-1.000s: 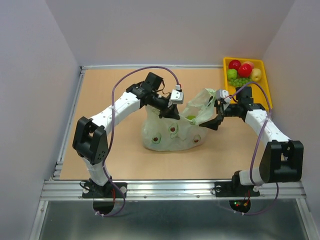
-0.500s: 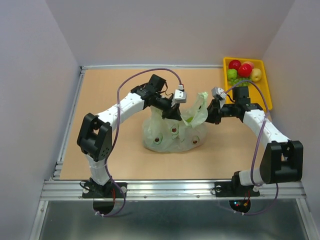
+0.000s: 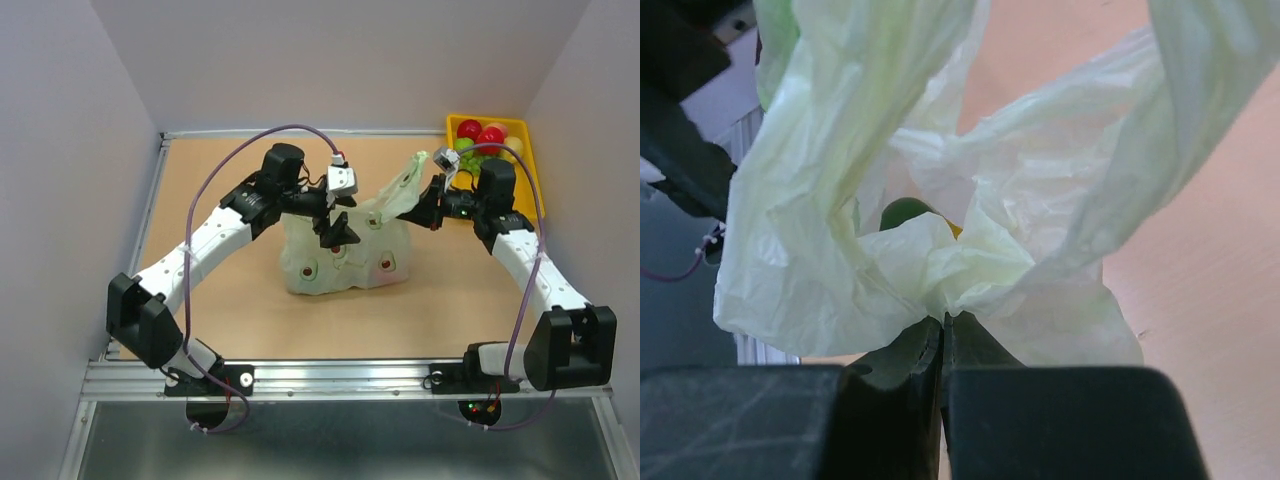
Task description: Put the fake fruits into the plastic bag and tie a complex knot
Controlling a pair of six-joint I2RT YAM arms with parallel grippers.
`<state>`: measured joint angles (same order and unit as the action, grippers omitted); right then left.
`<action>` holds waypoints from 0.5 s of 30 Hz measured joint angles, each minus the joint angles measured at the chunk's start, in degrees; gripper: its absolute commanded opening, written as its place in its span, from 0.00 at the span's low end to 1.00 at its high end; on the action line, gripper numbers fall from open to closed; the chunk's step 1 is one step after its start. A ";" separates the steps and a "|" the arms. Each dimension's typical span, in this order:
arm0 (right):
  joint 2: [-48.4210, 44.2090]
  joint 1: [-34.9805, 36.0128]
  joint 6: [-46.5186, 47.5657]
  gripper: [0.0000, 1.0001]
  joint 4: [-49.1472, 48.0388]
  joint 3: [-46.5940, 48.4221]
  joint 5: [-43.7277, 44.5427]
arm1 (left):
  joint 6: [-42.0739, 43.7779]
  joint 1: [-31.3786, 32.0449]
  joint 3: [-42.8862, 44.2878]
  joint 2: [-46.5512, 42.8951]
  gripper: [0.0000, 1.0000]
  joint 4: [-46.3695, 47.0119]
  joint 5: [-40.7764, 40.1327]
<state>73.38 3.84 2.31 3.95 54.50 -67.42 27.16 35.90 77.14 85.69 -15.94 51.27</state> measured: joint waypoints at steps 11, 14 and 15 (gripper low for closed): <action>-5.18 0.02 -1.36 0.00 -2.05 -5.44 0.24 | -9.53 6.38 -0.09 1.57 0.99 13.66 -10.29; -9.35 0.02 2.71 0.00 -2.12 -8.70 -2.12 | -9.60 6.14 0.00 6.47 0.99 14.64 -12.55; -10.36 0.02 3.67 0.01 -2.03 -9.40 -2.75 | -9.53 6.03 0.04 7.52 0.99 14.84 -12.87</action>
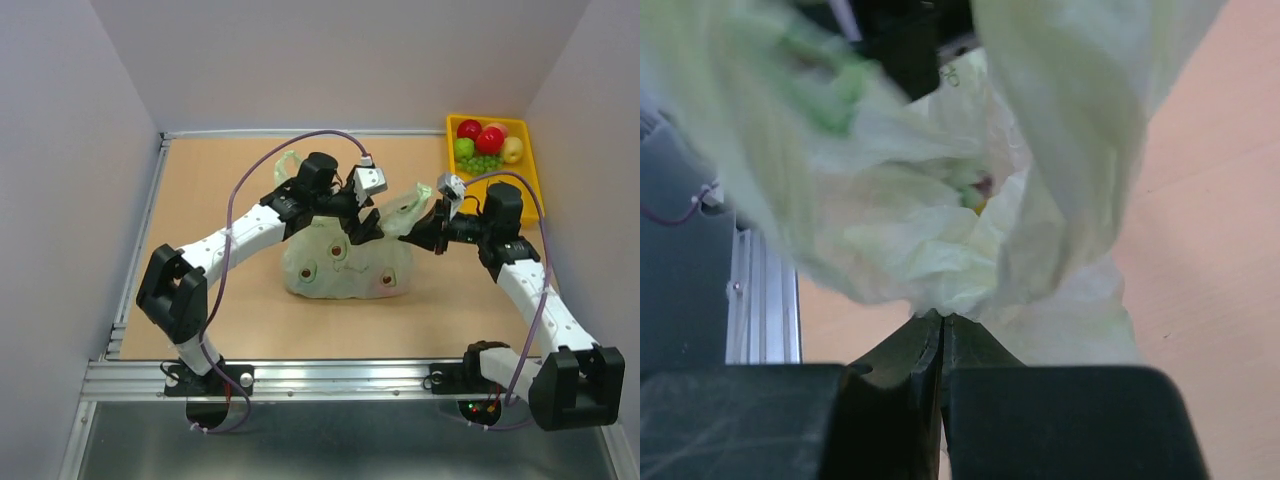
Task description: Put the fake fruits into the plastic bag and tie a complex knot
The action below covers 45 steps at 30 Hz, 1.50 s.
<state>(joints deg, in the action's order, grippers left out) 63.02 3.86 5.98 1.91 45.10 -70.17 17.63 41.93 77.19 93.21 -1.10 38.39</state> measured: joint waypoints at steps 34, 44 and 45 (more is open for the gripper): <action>9.03 0.68 -7.52 0.00 -21.35 -2.91 7.19 | 3.63 -5.27 1.92 0.85 0.55 -1.49 5.70; 10.86 0.72 -9.86 0.00 -24.15 -0.70 7.17 | 7.41 -5.49 2.19 0.39 0.07 -5.79 3.52; 10.84 0.72 -10.80 0.00 -24.30 -0.74 7.76 | 7.67 -5.22 1.60 0.39 0.01 -5.40 3.69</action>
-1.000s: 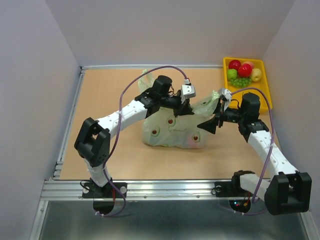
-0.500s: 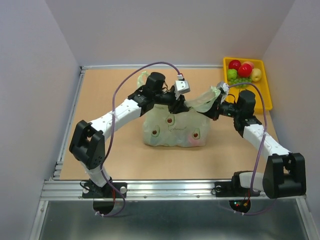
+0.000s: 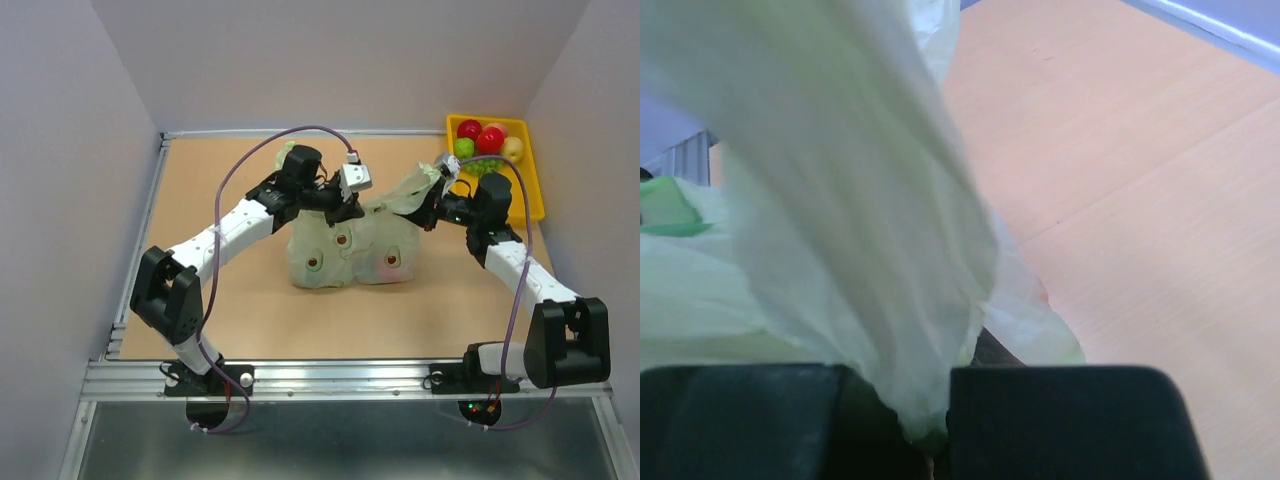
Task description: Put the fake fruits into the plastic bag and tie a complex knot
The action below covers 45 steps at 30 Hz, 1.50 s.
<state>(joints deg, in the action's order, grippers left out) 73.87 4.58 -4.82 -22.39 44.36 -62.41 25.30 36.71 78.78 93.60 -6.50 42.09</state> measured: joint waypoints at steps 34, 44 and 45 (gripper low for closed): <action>-7.02 2.78 -38.77 0.78 -11.47 -12.41 13.27 | -11.30 9.46 -9.86 0.83 0.00 14.01 -6.14; -4.39 6.82 -35.32 0.33 -7.08 -12.22 22.60 | -10.64 10.16 -9.88 0.83 0.00 14.03 -7.28; -3.93 6.97 -35.19 0.24 -6.64 -12.02 23.21 | -10.25 10.32 -10.10 0.79 0.00 14.14 -7.56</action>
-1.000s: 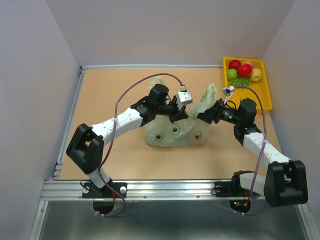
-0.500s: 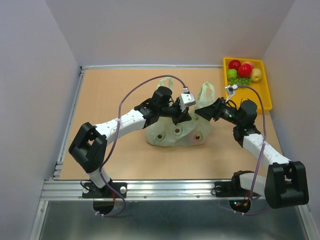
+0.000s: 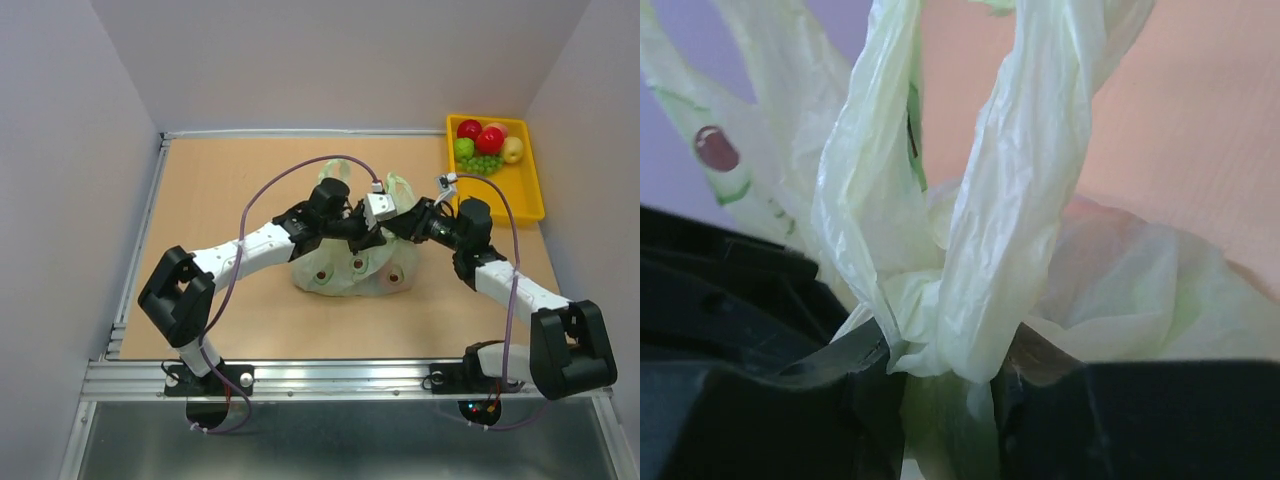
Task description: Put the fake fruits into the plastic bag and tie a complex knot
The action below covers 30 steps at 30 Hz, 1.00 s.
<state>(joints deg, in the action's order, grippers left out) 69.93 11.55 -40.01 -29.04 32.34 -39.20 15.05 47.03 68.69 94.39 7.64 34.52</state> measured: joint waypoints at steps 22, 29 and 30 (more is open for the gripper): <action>-3.76 2.10 14.86 0.00 5.18 2.05 1.05 | -11.45 -15.37 -8.66 -42.34 0.82 -9.07 -3.37; -3.91 5.07 20.06 0.00 6.80 1.99 -2.01 | -21.62 -16.68 -22.73 -44.33 0.99 -11.43 -4.09; -3.91 5.79 20.94 0.00 6.91 1.99 -2.32 | -24.28 -16.76 -23.50 -41.64 0.99 -11.28 -5.38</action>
<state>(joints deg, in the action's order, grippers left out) 66.02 17.34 -19.07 -22.13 34.33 -41.52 -9.23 30.26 45.19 52.75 -3.64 29.15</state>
